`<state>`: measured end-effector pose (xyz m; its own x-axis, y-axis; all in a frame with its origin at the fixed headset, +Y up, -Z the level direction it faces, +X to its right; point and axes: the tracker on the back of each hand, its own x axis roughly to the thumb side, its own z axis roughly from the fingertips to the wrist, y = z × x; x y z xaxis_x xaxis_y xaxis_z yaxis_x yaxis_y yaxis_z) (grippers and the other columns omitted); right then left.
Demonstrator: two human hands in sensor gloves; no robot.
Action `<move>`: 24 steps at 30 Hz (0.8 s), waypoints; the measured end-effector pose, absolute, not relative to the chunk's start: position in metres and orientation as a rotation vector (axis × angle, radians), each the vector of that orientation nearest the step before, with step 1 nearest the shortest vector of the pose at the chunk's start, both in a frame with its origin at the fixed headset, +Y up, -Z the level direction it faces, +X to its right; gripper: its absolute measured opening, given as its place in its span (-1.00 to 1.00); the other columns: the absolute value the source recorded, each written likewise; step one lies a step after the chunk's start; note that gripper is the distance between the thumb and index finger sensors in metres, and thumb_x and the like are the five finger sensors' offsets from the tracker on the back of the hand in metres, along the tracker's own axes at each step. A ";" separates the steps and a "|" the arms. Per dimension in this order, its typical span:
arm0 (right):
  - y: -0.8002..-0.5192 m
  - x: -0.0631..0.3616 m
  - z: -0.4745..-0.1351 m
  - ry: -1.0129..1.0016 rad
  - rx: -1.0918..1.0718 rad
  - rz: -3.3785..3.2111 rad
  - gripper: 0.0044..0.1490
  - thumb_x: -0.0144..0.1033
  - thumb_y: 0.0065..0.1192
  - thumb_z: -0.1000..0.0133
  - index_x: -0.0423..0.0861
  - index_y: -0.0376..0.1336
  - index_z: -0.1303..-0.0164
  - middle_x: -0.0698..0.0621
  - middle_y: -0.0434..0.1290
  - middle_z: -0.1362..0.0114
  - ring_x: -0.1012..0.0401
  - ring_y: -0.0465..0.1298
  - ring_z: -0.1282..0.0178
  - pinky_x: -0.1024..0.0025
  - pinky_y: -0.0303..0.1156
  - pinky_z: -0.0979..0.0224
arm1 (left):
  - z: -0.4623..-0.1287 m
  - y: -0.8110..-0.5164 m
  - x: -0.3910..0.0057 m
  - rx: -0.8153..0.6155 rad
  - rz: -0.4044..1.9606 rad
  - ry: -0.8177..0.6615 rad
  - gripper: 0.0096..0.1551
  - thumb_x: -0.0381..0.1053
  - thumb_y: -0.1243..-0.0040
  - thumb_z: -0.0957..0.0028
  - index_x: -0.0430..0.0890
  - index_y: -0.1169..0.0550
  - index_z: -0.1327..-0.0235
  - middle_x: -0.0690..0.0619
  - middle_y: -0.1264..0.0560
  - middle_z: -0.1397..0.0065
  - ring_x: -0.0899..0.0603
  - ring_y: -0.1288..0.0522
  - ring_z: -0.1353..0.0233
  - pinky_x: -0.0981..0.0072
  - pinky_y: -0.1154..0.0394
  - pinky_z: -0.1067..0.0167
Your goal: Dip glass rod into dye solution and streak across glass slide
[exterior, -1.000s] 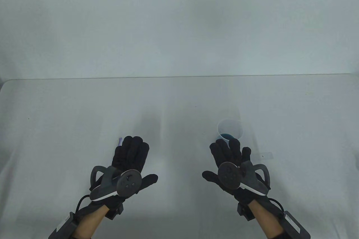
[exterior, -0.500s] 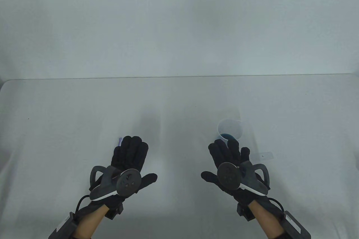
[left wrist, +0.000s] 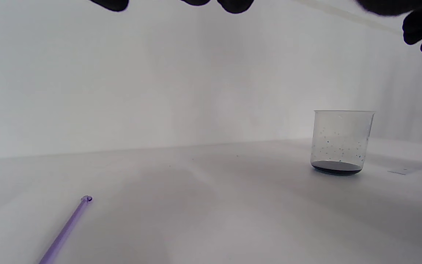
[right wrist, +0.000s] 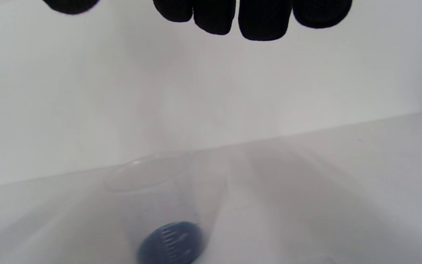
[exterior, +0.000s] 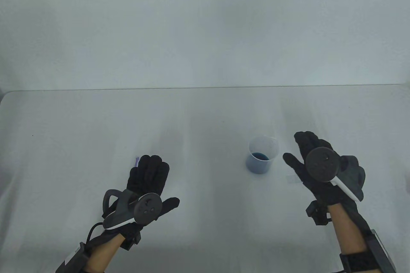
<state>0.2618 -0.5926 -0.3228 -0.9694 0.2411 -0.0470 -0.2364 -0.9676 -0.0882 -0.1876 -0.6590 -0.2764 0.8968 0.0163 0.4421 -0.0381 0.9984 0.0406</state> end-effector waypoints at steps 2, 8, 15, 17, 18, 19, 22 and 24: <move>-0.603 0.281 -0.336 -0.058 -0.209 2.909 -0.10 0.26 -0.05 -0.18 0.06 -0.05 -0.68 0.01 0.12 -0.80 -0.13 0.24 -0.72 -0.21 0.24 -0.60 | -0.277 -0.659 -0.189 0.047 0.035 -0.451 0.17 0.48 0.16 -0.09 -0.21 0.10 -0.74 -0.34 0.20 -0.77 -0.53 0.22 -0.71 -0.37 0.02 -0.55; -0.659 0.317 -0.374 0.229 -0.505 2.903 -0.22 0.02 0.12 -0.19 0.14 -0.02 -0.61 0.10 0.17 -0.74 -0.04 0.27 -0.72 -0.15 0.26 -0.61 | -0.278 -0.660 -0.189 0.039 0.027 -0.444 0.17 0.48 0.16 -0.10 -0.21 0.10 -0.74 -0.34 0.20 -0.77 -0.53 0.21 -0.71 -0.37 0.02 -0.56; -0.719 0.321 -0.386 0.489 -0.620 2.896 -0.24 -0.09 0.22 -0.17 0.20 0.01 -0.58 0.14 0.21 -0.71 0.01 0.29 -0.70 -0.09 0.27 -0.63 | -0.279 -0.665 -0.187 0.020 0.013 -0.444 0.17 0.48 0.16 -0.10 -0.21 0.10 -0.74 -0.34 0.21 -0.77 -0.53 0.22 -0.71 -0.36 0.02 -0.56; -0.730 0.319 -0.387 0.539 -0.617 2.913 -0.23 -0.09 0.23 -0.16 0.21 0.01 -0.58 0.15 0.21 -0.71 0.01 0.29 -0.70 -0.07 0.27 -0.63 | -0.279 -0.665 -0.187 0.016 0.012 -0.444 0.17 0.48 0.16 -0.10 -0.21 0.10 -0.74 -0.34 0.21 -0.77 -0.53 0.22 -0.71 -0.36 0.02 -0.56; -0.736 0.317 -0.387 0.575 -0.613 2.924 -0.23 -0.09 0.23 -0.16 0.22 0.01 -0.58 0.15 0.21 -0.71 0.01 0.28 -0.70 -0.06 0.27 -0.64 | -0.279 -0.665 -0.187 0.014 0.012 -0.445 0.17 0.48 0.16 -0.10 -0.21 0.10 -0.74 -0.34 0.21 -0.77 -0.53 0.22 -0.71 -0.36 0.02 -0.56; -0.741 0.316 -0.387 0.588 -0.615 2.933 -0.24 -0.08 0.23 -0.16 0.22 0.02 -0.57 0.15 0.21 -0.71 0.01 0.29 -0.70 -0.05 0.27 -0.64 | -0.279 -0.665 -0.187 0.013 0.011 -0.445 0.17 0.48 0.16 -0.10 -0.21 0.10 -0.74 -0.34 0.21 -0.77 -0.53 0.22 -0.71 -0.36 0.02 -0.56; -0.750 0.311 -0.388 0.605 -0.628 2.966 -0.26 -0.09 0.24 -0.15 0.22 0.06 -0.55 0.15 0.22 -0.68 0.02 0.29 -0.67 -0.02 0.28 -0.63 | -0.279 -0.665 -0.186 0.011 0.008 -0.444 0.17 0.48 0.16 -0.10 -0.20 0.10 -0.73 -0.34 0.21 -0.77 -0.52 0.22 -0.71 -0.35 0.02 -0.56; -0.752 0.308 -0.389 0.616 -0.620 3.017 -0.28 -0.08 0.24 -0.15 0.22 0.07 -0.53 0.15 0.22 -0.67 0.03 0.29 -0.66 0.00 0.29 -0.63 | -0.279 -0.666 -0.186 0.007 0.007 -0.444 0.17 0.47 0.15 -0.10 -0.20 0.10 -0.73 -0.34 0.21 -0.77 -0.53 0.22 -0.71 -0.35 0.02 -0.56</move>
<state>0.3078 -0.7515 -0.3894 -0.9220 -0.0766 -0.3795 -0.0782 -0.9232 0.3764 -0.1863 -0.6657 -0.2790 0.9030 0.0051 0.4297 -0.0083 0.9999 0.0056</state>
